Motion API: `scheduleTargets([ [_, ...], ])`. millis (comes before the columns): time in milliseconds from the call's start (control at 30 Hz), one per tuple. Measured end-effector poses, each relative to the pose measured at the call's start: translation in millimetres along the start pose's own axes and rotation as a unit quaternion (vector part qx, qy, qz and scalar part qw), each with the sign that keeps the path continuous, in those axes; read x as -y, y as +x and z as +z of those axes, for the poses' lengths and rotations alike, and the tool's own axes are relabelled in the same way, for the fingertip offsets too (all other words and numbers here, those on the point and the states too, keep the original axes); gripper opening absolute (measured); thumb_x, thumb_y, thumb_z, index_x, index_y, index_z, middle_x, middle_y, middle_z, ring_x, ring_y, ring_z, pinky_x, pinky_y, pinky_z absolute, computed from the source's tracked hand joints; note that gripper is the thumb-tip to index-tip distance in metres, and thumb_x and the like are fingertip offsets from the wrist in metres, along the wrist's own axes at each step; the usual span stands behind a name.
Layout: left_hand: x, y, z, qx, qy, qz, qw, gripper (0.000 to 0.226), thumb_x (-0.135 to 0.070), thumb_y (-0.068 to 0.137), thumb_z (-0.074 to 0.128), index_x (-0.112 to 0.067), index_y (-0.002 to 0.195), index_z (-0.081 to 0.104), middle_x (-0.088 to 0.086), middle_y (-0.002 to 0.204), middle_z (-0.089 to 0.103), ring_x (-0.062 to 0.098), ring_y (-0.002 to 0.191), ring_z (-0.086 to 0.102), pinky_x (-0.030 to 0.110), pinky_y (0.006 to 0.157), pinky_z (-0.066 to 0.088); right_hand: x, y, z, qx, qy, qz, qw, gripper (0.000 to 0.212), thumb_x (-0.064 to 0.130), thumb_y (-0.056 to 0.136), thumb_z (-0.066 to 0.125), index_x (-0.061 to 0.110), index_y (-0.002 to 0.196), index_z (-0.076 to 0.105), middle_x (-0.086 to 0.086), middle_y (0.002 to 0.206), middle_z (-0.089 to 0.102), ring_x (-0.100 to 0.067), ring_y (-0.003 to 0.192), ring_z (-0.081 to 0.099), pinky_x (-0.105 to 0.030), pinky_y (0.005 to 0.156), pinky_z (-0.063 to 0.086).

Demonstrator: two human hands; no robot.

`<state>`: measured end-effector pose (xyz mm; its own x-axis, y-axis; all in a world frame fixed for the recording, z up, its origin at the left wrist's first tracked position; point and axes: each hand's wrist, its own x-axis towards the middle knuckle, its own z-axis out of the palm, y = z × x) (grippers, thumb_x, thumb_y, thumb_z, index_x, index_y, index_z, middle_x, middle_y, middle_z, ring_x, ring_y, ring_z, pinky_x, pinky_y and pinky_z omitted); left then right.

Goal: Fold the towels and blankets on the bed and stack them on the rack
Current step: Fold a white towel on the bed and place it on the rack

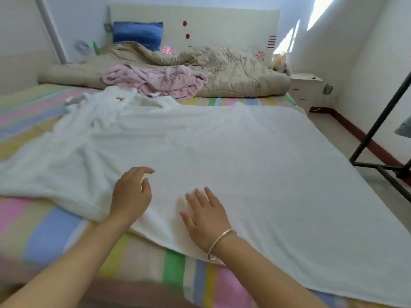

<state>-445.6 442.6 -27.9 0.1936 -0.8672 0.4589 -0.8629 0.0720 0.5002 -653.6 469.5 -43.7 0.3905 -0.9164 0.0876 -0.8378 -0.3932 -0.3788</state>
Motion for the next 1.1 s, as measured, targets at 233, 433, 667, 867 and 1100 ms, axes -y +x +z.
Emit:
scheduleTargets([
  [233, 156.0, 64.0, -69.2, 0.015, 0.131, -0.095, 0.987, 0.029, -0.005, 0.088, 0.053, -0.022, 0.101, 0.072, 0.001, 0.117, 0.066, 0.029, 0.105, 0.057, 0.039, 0.090, 0.043, 138.8, 87.7, 46.6, 0.042, 0.104, -0.143, 0.983, 0.065, 0.062, 0.082, 0.023, 0.030, 0.119, 0.066, -0.001, 0.137, 0.052, -0.025, 0.133, 0.036, -0.036, 0.104, 0.036],
  [433, 232.9, 97.6, -112.5, 0.003, 0.140, -0.145, 0.979, 0.024, -0.010, 0.089, 0.054, -0.020, 0.107, 0.068, 0.003, 0.121, 0.061, 0.029, 0.112, 0.053, 0.039, 0.093, 0.044, 219.7, 147.7, 78.9, 0.047, 0.133, -0.152, 0.978, 0.038, 0.052, 0.093, 0.048, 0.030, 0.119, 0.066, 0.004, 0.119, 0.059, -0.018, 0.115, 0.046, -0.029, 0.093, 0.040],
  [667, 336.7, 148.7, -171.4, 0.044, 0.140, -0.208, 0.967, 0.033, -0.016, 0.095, 0.051, -0.016, 0.128, 0.055, 0.010, 0.134, 0.051, 0.031, 0.122, 0.048, 0.042, 0.096, 0.044, 318.5, 198.0, 115.5, 0.045, 0.129, -0.102, 0.985, 0.039, 0.054, 0.090, 0.055, 0.034, 0.122, 0.060, 0.010, 0.112, 0.055, -0.010, 0.112, 0.046, -0.030, 0.086, 0.044],
  [867, 372.9, 176.4, -175.0, 0.143, -0.023, -0.333, 0.932, 0.027, -0.019, 0.090, 0.056, -0.015, 0.116, 0.063, 0.011, 0.123, 0.063, 0.031, 0.112, 0.060, 0.035, 0.096, 0.049, 371.2, 223.7, 141.7, 0.032, 0.031, -0.003, 0.999, 0.048, 0.059, 0.089, 0.051, 0.028, 0.126, 0.053, 0.005, 0.118, 0.055, -0.018, 0.113, 0.051, -0.031, 0.085, 0.044],
  [1100, 400.6, 205.4, -160.2, 0.179, -0.375, -0.454, 0.788, 0.045, -0.048, 0.086, 0.068, -0.007, 0.103, 0.067, 0.011, 0.098, 0.072, 0.030, 0.091, 0.068, 0.041, 0.083, 0.057, 418.4, 232.2, 167.9, 0.066, 0.045, -0.015, 0.997, 0.036, 0.047, 0.091, 0.053, 0.024, 0.119, 0.049, -0.001, 0.103, 0.066, -0.027, 0.095, 0.060, -0.031, 0.070, 0.039],
])
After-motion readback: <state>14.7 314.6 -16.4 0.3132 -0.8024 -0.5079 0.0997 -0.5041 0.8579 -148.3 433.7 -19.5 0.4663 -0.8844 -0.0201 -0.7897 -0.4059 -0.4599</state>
